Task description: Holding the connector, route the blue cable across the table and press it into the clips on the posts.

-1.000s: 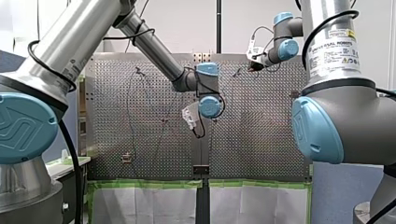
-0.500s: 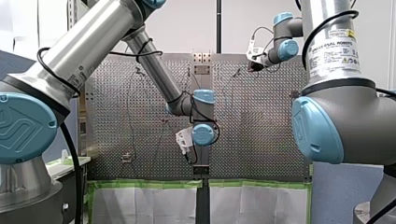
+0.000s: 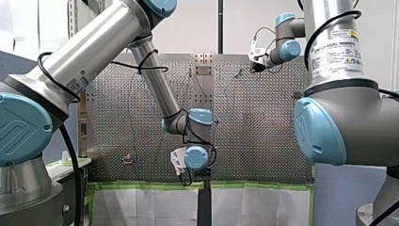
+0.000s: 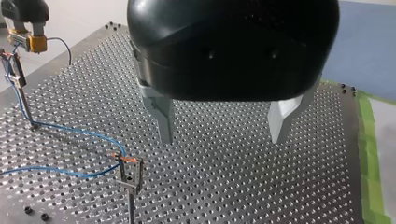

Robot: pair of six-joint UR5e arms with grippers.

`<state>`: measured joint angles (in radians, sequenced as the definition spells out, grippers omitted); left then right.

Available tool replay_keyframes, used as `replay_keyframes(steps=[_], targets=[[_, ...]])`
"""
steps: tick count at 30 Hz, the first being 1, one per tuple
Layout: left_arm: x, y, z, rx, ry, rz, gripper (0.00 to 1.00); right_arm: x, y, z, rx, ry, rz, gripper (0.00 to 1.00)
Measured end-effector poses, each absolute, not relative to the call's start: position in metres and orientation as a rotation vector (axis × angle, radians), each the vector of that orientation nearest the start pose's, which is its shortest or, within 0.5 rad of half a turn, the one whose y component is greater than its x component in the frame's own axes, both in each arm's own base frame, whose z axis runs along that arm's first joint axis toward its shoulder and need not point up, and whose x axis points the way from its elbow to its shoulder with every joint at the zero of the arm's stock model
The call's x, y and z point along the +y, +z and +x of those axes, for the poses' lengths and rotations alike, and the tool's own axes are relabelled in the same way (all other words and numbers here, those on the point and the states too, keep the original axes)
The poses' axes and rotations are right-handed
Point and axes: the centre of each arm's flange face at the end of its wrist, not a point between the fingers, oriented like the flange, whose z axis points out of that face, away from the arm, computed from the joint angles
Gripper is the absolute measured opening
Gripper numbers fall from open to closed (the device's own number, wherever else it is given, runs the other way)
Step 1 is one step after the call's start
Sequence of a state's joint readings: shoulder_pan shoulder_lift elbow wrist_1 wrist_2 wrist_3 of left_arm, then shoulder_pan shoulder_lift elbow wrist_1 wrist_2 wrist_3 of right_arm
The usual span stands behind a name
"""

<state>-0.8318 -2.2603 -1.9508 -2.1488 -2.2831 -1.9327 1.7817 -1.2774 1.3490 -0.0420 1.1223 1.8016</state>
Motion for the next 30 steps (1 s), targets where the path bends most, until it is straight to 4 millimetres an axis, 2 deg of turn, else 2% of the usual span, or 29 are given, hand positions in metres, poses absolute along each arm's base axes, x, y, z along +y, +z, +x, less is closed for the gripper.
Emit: replay_keyframes(steps=[7, 30], targets=[[-0.4249, 0.0345, 0.2977, 1.632, -0.327, -0.16, 1.0, -0.5504, 0.4394, 0.2982, 1.447, -2.441, -2.225, 0.0], [-0.4241, 0.0339, 0.2973, 1.632, -0.327, -0.161, 1.0, -0.5503, 0.4396, 0.2981, 1.448, -2.442, -2.226, 0.0]])
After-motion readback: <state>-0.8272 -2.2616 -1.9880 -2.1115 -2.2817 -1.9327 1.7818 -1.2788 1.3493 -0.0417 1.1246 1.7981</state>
